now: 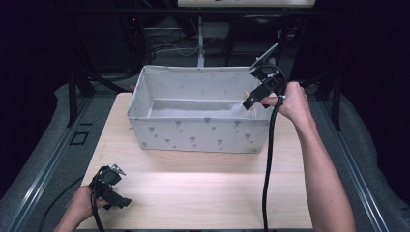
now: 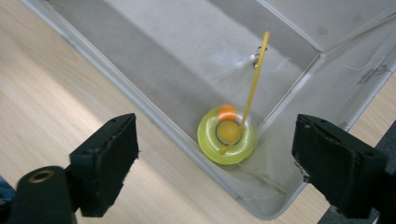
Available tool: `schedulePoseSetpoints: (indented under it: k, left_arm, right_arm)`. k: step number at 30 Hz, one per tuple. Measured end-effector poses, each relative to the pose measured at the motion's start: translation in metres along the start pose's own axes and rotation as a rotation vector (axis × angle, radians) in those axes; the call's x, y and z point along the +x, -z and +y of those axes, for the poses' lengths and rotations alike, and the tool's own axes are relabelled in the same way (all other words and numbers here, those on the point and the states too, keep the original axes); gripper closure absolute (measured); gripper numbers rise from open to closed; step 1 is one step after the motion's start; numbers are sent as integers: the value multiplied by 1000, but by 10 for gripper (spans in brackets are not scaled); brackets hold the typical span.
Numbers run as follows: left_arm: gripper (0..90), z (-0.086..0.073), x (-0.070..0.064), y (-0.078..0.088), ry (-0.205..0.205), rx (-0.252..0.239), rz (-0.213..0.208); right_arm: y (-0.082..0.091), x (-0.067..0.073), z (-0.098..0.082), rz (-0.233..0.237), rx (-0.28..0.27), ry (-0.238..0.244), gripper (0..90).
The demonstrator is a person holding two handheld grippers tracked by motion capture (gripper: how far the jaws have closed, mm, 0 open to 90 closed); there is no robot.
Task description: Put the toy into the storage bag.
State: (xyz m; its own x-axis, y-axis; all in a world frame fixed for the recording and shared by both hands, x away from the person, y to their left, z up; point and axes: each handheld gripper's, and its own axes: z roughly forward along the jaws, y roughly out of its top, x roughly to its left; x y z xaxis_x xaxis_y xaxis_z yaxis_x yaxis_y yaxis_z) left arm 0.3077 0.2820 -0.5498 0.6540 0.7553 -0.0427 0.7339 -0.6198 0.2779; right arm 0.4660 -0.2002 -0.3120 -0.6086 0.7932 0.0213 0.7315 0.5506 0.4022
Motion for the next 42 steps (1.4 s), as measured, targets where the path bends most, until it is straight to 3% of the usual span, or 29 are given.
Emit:
schedulePoseSetpoints:
  k: [5,8,18,31,42]
  left_arm:
    - [2,0,0,0,0,1,0]
    - [2,0,0,0,-3,-1,2]
    - [1,0,0,0,-1,2,1]
    - [2,0,0,0,-4,1,5]
    - [1,1,-1,0,-3,-13,10]
  right_arm:
    - [10,12,-9,9,-20,14,80]
    - [13,28,-20,12,-32,39,52]
    - [5,57,-46,28,-49,86,34]
    - [-32,94,-97,80,-39,130,17]
    - [-71,105,-123,113,41,137,15]
